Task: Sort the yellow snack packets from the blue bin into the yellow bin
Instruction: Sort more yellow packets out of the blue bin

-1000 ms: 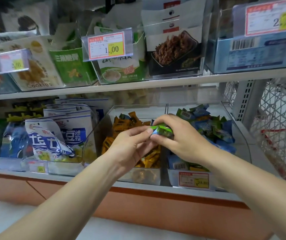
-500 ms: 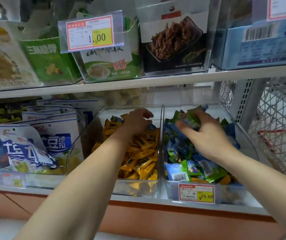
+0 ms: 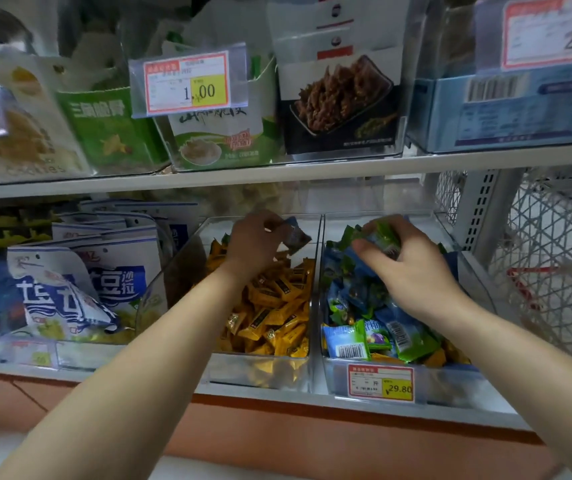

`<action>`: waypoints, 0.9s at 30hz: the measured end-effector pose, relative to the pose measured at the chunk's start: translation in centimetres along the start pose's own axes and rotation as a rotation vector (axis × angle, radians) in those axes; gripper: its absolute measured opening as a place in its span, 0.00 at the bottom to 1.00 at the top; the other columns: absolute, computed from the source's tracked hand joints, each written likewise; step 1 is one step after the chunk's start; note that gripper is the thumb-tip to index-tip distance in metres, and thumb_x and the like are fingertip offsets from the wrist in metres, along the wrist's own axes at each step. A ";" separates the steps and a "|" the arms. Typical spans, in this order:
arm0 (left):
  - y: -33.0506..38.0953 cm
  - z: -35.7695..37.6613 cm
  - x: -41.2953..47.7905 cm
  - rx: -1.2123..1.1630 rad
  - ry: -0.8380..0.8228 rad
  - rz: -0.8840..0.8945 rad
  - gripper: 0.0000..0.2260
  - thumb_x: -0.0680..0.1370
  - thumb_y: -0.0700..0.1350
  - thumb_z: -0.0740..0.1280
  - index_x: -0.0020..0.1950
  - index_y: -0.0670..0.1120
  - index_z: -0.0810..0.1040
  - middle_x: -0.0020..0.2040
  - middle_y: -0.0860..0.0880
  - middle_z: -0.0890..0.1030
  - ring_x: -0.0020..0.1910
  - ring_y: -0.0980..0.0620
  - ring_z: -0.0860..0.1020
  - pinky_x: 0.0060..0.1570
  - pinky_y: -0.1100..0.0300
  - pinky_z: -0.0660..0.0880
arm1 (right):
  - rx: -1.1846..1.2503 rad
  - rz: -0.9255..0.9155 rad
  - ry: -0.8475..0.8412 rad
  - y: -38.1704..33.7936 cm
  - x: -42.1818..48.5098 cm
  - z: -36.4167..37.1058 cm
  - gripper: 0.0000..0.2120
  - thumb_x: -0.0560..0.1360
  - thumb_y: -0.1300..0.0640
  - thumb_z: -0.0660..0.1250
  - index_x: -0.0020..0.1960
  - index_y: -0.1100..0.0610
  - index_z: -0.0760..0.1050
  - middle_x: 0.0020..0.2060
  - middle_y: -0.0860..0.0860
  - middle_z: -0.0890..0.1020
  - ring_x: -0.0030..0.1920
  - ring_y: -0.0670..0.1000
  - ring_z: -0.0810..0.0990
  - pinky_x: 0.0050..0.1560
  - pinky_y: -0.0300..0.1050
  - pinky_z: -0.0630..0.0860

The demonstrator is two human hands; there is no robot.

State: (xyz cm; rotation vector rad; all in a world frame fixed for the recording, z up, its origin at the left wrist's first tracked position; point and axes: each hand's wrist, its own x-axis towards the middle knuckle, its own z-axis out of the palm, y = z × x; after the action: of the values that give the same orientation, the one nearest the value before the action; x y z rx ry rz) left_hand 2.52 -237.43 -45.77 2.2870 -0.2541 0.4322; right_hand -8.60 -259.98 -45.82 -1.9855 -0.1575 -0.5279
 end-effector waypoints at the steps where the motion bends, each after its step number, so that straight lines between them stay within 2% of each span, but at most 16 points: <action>1: 1.1 -1.0 -1.2 -0.132 0.008 -0.029 0.03 0.79 0.47 0.69 0.50 0.50 0.82 0.47 0.52 0.84 0.44 0.55 0.83 0.42 0.63 0.77 | 0.024 -0.005 -0.023 -0.7 -0.3 0.0 0.08 0.75 0.44 0.69 0.50 0.46 0.75 0.42 0.42 0.81 0.44 0.36 0.77 0.39 0.30 0.71; 3: 3.3 -2.5 -4.3 -0.416 -0.031 -0.095 0.04 0.80 0.44 0.69 0.46 0.53 0.80 0.39 0.54 0.85 0.36 0.56 0.84 0.32 0.66 0.77 | 0.134 -0.006 -0.091 -2.1 -1.0 0.5 0.06 0.76 0.46 0.70 0.50 0.47 0.77 0.41 0.42 0.82 0.43 0.38 0.79 0.38 0.30 0.73; 5: 4.8 -3.8 -7.3 -0.668 -0.074 -0.177 0.03 0.79 0.42 0.70 0.49 0.51 0.79 0.38 0.53 0.86 0.34 0.53 0.84 0.31 0.66 0.78 | 0.273 0.022 -0.155 -3.5 -2.2 1.4 0.05 0.77 0.48 0.69 0.48 0.49 0.78 0.42 0.43 0.83 0.43 0.41 0.82 0.41 0.33 0.75; 7: 5.6 -4.7 -9.8 -0.790 -0.086 -0.234 0.05 0.78 0.42 0.71 0.54 0.47 0.78 0.41 0.51 0.86 0.38 0.52 0.85 0.35 0.63 0.79 | 0.280 0.030 -0.176 -4.4 -3.4 2.6 0.08 0.77 0.45 0.68 0.51 0.48 0.76 0.47 0.47 0.81 0.48 0.44 0.81 0.46 0.38 0.76; 10: 5.9 -5.3 -12.5 -0.814 -0.094 -0.289 0.09 0.78 0.43 0.71 0.57 0.47 0.79 0.48 0.48 0.86 0.47 0.50 0.85 0.41 0.60 0.79 | 0.181 0.035 -0.141 -5.2 -5.2 3.9 0.11 0.76 0.42 0.66 0.53 0.46 0.73 0.51 0.46 0.74 0.50 0.41 0.77 0.49 0.42 0.76; 12: 5.4 -5.5 -13.7 -0.778 -0.150 -0.314 0.09 0.78 0.44 0.71 0.58 0.46 0.80 0.52 0.44 0.85 0.50 0.49 0.84 0.41 0.60 0.78 | 0.295 0.075 -0.218 -5.6 -6.2 4.2 0.09 0.76 0.42 0.67 0.51 0.44 0.71 0.47 0.47 0.79 0.46 0.47 0.81 0.45 0.55 0.79; 14: 4.5 -5.8 -14.4 -0.740 -0.248 -0.303 0.09 0.78 0.46 0.71 0.57 0.46 0.83 0.51 0.44 0.85 0.49 0.50 0.83 0.40 0.60 0.78 | 0.330 0.100 -0.279 -5.4 -6.8 4.4 0.10 0.76 0.42 0.68 0.52 0.42 0.69 0.45 0.49 0.81 0.44 0.53 0.83 0.41 0.59 0.80; 16: 3.6 -6.4 -14.3 -0.689 -0.327 -0.268 0.07 0.78 0.47 0.71 0.54 0.48 0.85 0.48 0.47 0.86 0.47 0.53 0.83 0.39 0.62 0.77 | 0.249 0.071 -0.283 -5.1 -6.8 4.4 0.14 0.75 0.42 0.69 0.56 0.36 0.67 0.49 0.44 0.79 0.44 0.50 0.82 0.40 0.52 0.80; 18: 2.8 -6.9 -13.3 -0.583 -0.318 -0.235 0.07 0.77 0.51 0.71 0.51 0.50 0.86 0.47 0.49 0.86 0.46 0.54 0.83 0.37 0.62 0.76 | 0.162 0.008 -0.266 -4.7 -6.4 4.4 0.16 0.75 0.44 0.69 0.58 0.33 0.67 0.48 0.40 0.79 0.43 0.47 0.80 0.39 0.44 0.77; 20: 1.4 -6.9 -11.1 -0.429 -0.231 -0.198 0.06 0.77 0.51 0.70 0.50 0.52 0.85 0.46 0.52 0.86 0.46 0.54 0.83 0.39 0.61 0.76 | 0.125 -0.018 -0.224 -4.2 -5.5 4.4 0.13 0.75 0.47 0.70 0.56 0.36 0.71 0.44 0.45 0.82 0.40 0.51 0.80 0.40 0.50 0.76; 22: -0.8 -6.5 -8.0 -0.177 -0.119 -0.126 0.03 0.78 0.48 0.70 0.49 0.55 0.83 0.46 0.55 0.85 0.46 0.57 0.82 0.43 0.63 0.75 | 0.079 -0.035 -0.168 -3.5 -4.4 4.2 0.12 0.75 0.47 0.70 0.55 0.39 0.72 0.42 0.46 0.82 0.39 0.48 0.80 0.40 0.48 0.76; 23: -2.0 -6.2 -6.3 -0.040 -0.080 -0.109 0.03 0.79 0.48 0.69 0.51 0.54 0.82 0.48 0.55 0.84 0.47 0.57 0.81 0.44 0.63 0.76 | 0.050 -0.050 -0.137 -3.1 -3.8 4.1 0.12 0.75 0.47 0.70 0.55 0.40 0.72 0.44 0.45 0.81 0.41 0.46 0.80 0.39 0.44 0.76; 25: -4.7 -5.5 -2.9 0.141 -0.025 -0.127 0.08 0.80 0.48 0.68 0.58 0.50 0.80 0.53 0.51 0.82 0.52 0.51 0.81 0.49 0.60 0.76 | 0.004 -0.056 -0.076 -2.4 -2.8 3.9 0.12 0.74 0.46 0.70 0.55 0.40 0.71 0.46 0.43 0.80 0.45 0.45 0.78 0.39 0.37 0.74; 27: -7.2 -4.4 -0.1 0.210 0.026 -0.121 0.13 0.81 0.45 0.66 0.66 0.46 0.77 0.61 0.45 0.80 0.61 0.45 0.77 0.56 0.57 0.73 | -0.014 -0.054 -0.045 -1.8 -2.2 3.8 0.12 0.74 0.45 0.69 0.54 0.39 0.70 0.46 0.43 0.80 0.47 0.45 0.77 0.42 0.38 0.75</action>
State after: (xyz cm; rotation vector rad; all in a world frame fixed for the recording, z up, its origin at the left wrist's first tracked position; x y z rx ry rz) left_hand 3.69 -229.28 -47.77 2.4842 -0.0581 0.4429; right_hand -10.00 -255.60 -46.70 -2.0124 -0.2364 -0.5209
